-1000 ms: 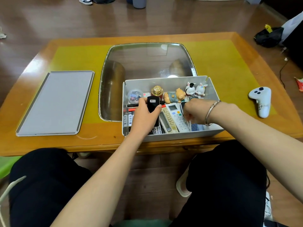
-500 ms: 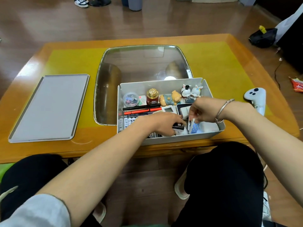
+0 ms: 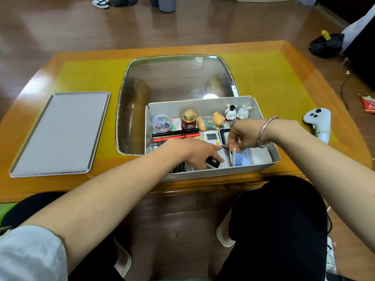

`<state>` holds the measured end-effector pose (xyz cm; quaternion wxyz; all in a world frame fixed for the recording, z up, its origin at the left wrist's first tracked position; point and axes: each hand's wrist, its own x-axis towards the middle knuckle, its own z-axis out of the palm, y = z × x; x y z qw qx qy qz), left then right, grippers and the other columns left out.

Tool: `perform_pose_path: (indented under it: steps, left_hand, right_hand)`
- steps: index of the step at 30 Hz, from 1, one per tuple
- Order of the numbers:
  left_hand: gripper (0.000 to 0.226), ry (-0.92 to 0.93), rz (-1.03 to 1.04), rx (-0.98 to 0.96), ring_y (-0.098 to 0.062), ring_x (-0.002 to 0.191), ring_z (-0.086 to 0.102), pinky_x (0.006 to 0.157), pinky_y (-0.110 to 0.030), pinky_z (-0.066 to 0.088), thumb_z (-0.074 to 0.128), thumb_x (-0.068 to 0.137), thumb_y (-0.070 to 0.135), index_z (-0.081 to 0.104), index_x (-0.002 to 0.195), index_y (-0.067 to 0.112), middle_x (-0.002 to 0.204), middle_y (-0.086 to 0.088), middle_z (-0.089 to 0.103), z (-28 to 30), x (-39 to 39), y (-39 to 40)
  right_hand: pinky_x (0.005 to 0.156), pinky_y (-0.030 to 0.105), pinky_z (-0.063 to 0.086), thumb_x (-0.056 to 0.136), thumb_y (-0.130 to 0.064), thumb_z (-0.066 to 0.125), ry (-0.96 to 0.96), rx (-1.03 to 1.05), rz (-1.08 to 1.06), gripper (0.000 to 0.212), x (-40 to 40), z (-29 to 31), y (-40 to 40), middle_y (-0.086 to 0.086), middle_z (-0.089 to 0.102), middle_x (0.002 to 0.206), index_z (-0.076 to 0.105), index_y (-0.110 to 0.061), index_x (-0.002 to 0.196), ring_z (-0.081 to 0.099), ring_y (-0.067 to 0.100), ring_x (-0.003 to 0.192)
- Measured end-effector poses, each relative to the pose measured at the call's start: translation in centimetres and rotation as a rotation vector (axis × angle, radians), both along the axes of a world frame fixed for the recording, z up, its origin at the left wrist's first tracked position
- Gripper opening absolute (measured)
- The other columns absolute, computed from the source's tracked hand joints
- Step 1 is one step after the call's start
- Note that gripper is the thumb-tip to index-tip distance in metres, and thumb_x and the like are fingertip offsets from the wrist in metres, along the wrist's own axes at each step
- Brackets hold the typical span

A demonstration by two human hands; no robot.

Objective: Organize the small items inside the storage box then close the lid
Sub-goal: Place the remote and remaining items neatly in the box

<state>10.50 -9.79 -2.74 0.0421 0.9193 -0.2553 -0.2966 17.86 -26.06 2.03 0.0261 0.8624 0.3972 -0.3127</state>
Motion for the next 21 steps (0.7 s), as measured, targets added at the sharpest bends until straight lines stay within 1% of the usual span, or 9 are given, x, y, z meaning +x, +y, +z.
perform_pose_path:
  steps: [3, 5, 7, 9, 12, 14, 16, 18, 21]
  left_hand:
    - [0.067, -0.006, 0.003, -0.018, -0.019, 0.137, 0.036, 0.090, -0.035, 0.047, 0.049, 0.085, 0.013, 0.035, 0.143, 0.046, 0.159, 0.017, 0.008, -0.2, -0.3, 0.3]
    - [0.065, -0.026, 0.024, -0.048, -0.018, 0.138, 0.034, 0.096, -0.037, 0.045, 0.050, 0.086, 0.015, 0.035, 0.143, 0.044, 0.159, 0.014, 0.011, -0.2, -0.6, 0.5]
    - [0.065, -0.080, 0.077, -0.115, -0.019, 0.138, 0.034, 0.100, -0.034, 0.042, 0.054, 0.084, 0.017, 0.038, 0.143, 0.039, 0.159, 0.008, 0.018, -0.1, -0.9, 0.7]
    - [0.064, -0.161, 0.194, -0.204, -0.020, 0.134, 0.039, 0.101, -0.034, 0.041, 0.058, 0.082, 0.017, 0.042, 0.141, 0.033, 0.153, 0.002, 0.032, 0.1, -1.4, 1.3]
    - [0.055, -0.288, 0.480, -0.284, -0.023, 0.118, 0.052, 0.094, -0.042, 0.048, 0.058, 0.083, 0.020, 0.047, 0.136, 0.028, 0.131, -0.002, 0.054, 0.2, -2.5, 2.4]
    - [0.050, -0.297, 0.607, -0.238, -0.025, 0.109, 0.057, 0.087, -0.042, 0.052, 0.057, 0.084, 0.022, 0.049, 0.134, 0.026, 0.124, -0.003, 0.060, 0.0, -3.3, 2.8]
    - [0.042, -0.275, 0.655, -0.176, -0.025, 0.103, 0.060, 0.082, -0.041, 0.054, 0.057, 0.085, 0.023, 0.054, 0.127, 0.023, 0.117, -0.003, 0.064, -0.5, -4.0, 2.7]
    - [0.037, -0.257, 0.704, -0.164, -0.024, 0.100, 0.060, 0.081, -0.041, 0.054, 0.059, 0.087, 0.028, 0.055, 0.123, 0.023, 0.113, -0.002, 0.065, -0.9, -4.3, 2.4]
    - [0.045, -0.287, 0.751, -0.179, -0.024, 0.106, 0.059, 0.083, -0.040, 0.052, 0.063, 0.086, 0.041, 0.054, 0.125, 0.023, 0.117, -0.001, 0.063, -1.5, -4.3, 1.9]
  right_hand:
    - [0.050, 0.009, 0.035, 0.078, -0.010, 0.071, 0.004, -0.057, 0.019, 0.014, 0.0, -0.8, 0.5, -0.016, 0.057, 0.065, 0.071, -0.020, 0.088, 0.051, 0.004, 0.061]
    - [0.053, 0.012, 0.038, 0.079, -0.009, 0.070, 0.006, -0.078, 0.014, 0.015, -0.2, -1.7, 0.8, -0.009, 0.061, 0.072, 0.072, -0.017, 0.091, 0.055, 0.009, 0.068]
    - [0.060, 0.016, 0.041, 0.077, -0.007, 0.071, -0.043, -0.071, -0.004, 0.019, -0.5, -2.4, 0.7, -0.004, 0.066, 0.080, 0.072, -0.014, 0.095, 0.059, 0.012, 0.075]
    - [0.067, 0.019, 0.041, 0.075, -0.010, 0.074, -0.131, -0.019, -0.039, 0.021, -0.6, -2.9, 0.5, -0.004, 0.066, 0.082, 0.071, -0.016, 0.095, 0.062, 0.015, 0.080]
    - [0.066, 0.022, 0.042, 0.074, -0.020, 0.076, -0.289, 0.031, -0.054, 0.015, -1.3, -3.3, 0.0, -0.006, 0.065, 0.082, 0.070, -0.024, 0.087, 0.063, 0.019, 0.082]
    - [0.065, 0.022, 0.040, 0.073, -0.029, 0.076, -0.381, 0.002, -0.030, 0.015, -1.8, -3.6, -0.1, -0.007, 0.066, 0.089, 0.069, -0.027, 0.086, 0.063, 0.020, 0.086]
    - [0.065, 0.023, 0.039, 0.072, -0.034, 0.076, -0.424, -0.040, -0.013, 0.020, -2.1, -3.8, 0.1, -0.007, 0.065, 0.092, 0.068, -0.029, 0.089, 0.062, 0.020, 0.090]
    - [0.067, 0.024, 0.040, 0.073, -0.034, 0.076, -0.435, -0.044, -0.010, 0.021, -2.1, -3.9, 0.1, -0.007, 0.067, 0.096, 0.069, -0.030, 0.093, 0.062, 0.020, 0.094]
    - [0.068, 0.024, 0.039, 0.076, -0.032, 0.073, -0.440, -0.035, -0.012, 0.023, -2.4, -4.1, -0.1, -0.005, 0.067, 0.101, 0.068, -0.030, 0.098, 0.062, 0.020, 0.096]
